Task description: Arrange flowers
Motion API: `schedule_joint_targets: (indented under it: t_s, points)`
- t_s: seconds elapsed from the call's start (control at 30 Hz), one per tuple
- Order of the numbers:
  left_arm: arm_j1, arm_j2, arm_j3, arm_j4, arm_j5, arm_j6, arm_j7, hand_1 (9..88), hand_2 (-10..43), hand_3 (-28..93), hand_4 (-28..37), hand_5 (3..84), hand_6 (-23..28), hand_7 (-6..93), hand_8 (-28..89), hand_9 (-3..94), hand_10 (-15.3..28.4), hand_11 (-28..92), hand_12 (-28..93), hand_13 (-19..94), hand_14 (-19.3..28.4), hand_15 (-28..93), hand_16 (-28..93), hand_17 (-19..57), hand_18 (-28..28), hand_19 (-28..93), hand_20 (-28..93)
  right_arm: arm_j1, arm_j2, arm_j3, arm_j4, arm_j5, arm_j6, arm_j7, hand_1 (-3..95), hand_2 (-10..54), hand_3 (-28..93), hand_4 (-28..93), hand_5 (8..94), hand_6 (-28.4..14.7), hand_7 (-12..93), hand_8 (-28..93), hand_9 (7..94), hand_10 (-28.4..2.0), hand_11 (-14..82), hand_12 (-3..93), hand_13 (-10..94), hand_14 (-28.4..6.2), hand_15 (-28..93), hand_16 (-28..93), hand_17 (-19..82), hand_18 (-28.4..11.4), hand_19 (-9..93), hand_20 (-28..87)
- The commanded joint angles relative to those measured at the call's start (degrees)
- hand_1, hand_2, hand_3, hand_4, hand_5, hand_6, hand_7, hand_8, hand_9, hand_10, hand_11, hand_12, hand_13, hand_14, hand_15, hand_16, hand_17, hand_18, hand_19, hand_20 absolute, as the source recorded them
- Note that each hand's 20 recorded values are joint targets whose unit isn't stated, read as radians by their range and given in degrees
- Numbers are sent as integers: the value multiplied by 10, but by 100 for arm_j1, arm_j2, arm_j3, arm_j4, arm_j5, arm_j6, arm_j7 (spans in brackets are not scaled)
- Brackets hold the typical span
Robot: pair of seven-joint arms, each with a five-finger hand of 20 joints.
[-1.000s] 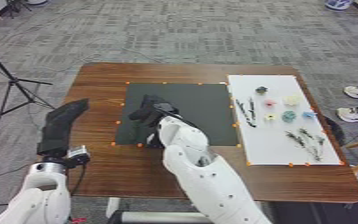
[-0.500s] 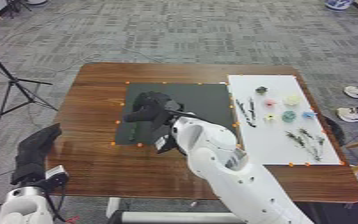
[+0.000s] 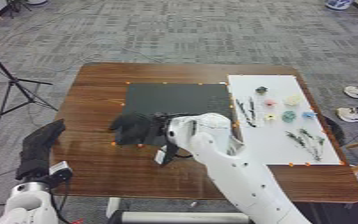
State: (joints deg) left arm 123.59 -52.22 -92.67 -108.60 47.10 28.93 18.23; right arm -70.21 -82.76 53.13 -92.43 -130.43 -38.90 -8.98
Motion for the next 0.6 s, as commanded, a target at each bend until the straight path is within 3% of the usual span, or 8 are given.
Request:
schedule_joint_targets:
  t_s: [0.03,0.27,0.3,0.33,0.5,0.53,0.6]
  points:
    - [-52,-64,85,-61,-60,-64,134,217,29,728,-250,473,22,168,-77,461,127,174,116,314,130,89,20,47,68,12,150,107,-374,34,257,-746,102,-385,160,122,758,-108,261,-54,235,-84,465,-128,60,93,558,-207,605,290,210,-270,681,534]
    - [-212,-72,196,-94,-13,-146,136,215,28,727,-249,472,21,169,-77,460,127,174,117,313,129,87,23,46,68,12,148,146,-510,24,466,-1499,263,-660,157,119,761,-101,260,-56,235,-88,446,-126,61,89,566,-205,617,284,216,-272,692,541]
    - [-679,-69,490,-24,121,48,-95,215,28,727,-249,472,21,169,-77,460,127,174,117,312,129,87,23,46,67,12,148,157,-516,7,477,-1663,287,-704,156,119,761,-101,260,-56,235,-88,445,-126,61,88,567,-205,619,284,217,-272,693,542]
    - [-782,-70,559,-22,162,84,-133,214,27,728,-249,472,20,169,-77,460,127,175,118,312,130,86,23,45,67,12,148,149,-541,30,484,-1865,239,-794,154,118,761,-101,259,-56,234,-88,444,-125,61,88,569,-205,621,284,217,-272,694,543]
    - [-761,-77,530,-103,164,-6,-53,213,26,728,-249,472,21,169,-77,459,126,175,118,312,128,86,24,45,66,12,148,159,-523,25,584,-2494,361,-1040,150,117,760,-101,258,-54,232,-89,444,-123,61,87,578,-203,631,284,224,-278,707,550]
    - [-612,-73,429,-133,131,-82,22,213,26,728,-249,473,21,169,-77,458,126,175,118,312,128,86,24,45,66,12,148,157,-542,42,604,-2584,309,-1038,150,116,761,-100,258,-54,232,-89,444,-122,62,87,580,-203,633,284,225,-278,710,552]
    - [-525,-73,371,-149,82,-134,77,214,26,727,-249,473,21,169,-77,458,126,175,119,311,127,86,24,45,66,12,148,160,-543,56,648,-2747,310,-1083,149,116,761,-100,260,-56,231,-89,444,-122,62,87,582,-203,636,284,227,-278,712,554]
